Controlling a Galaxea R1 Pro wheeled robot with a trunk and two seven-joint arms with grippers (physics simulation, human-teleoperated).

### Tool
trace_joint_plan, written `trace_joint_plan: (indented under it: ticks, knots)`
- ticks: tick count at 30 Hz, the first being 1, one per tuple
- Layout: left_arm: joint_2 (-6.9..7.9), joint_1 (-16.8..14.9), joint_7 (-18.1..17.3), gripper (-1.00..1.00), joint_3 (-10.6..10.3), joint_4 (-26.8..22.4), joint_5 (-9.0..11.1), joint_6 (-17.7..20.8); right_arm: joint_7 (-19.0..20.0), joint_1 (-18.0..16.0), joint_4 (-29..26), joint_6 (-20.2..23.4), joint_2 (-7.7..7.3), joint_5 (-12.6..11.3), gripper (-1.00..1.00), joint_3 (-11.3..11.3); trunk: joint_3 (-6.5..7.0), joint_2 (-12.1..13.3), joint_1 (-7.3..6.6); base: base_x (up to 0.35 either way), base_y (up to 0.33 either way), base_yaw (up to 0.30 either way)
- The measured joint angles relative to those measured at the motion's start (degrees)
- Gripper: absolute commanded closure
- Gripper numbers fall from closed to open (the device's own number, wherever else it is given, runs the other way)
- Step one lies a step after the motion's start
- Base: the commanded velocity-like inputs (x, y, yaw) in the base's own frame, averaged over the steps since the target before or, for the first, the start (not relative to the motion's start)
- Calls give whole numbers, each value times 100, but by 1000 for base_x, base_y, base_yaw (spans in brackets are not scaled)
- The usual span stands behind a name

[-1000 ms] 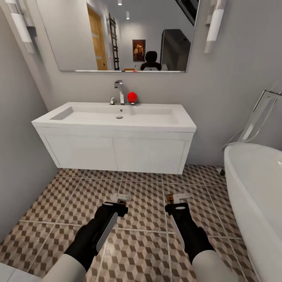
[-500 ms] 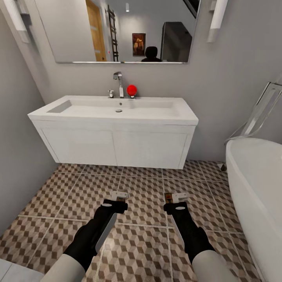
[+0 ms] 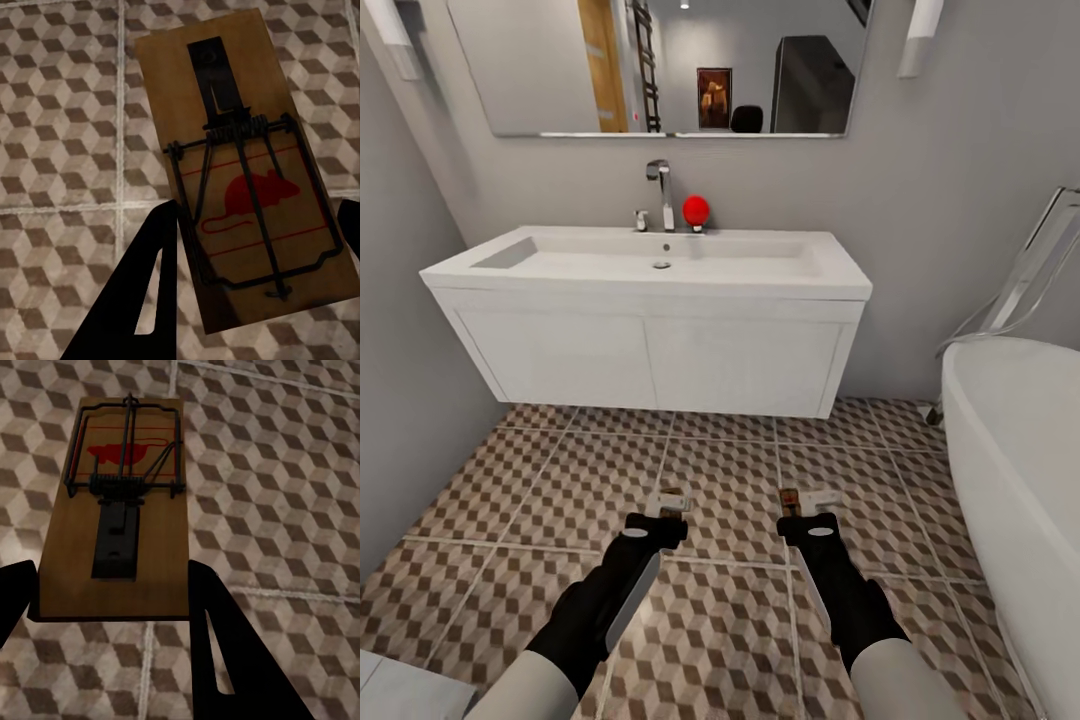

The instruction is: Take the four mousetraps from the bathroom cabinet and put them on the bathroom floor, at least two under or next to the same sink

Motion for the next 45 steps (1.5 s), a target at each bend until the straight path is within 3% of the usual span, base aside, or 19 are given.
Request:
trace_joint_plan:
  ticks: [45]
  knots:
    - [0,0,-9,100,-58,3,0,-30,1,-3,9,-124,0,15,100,7,-1226,-1805,989,0,0,0]
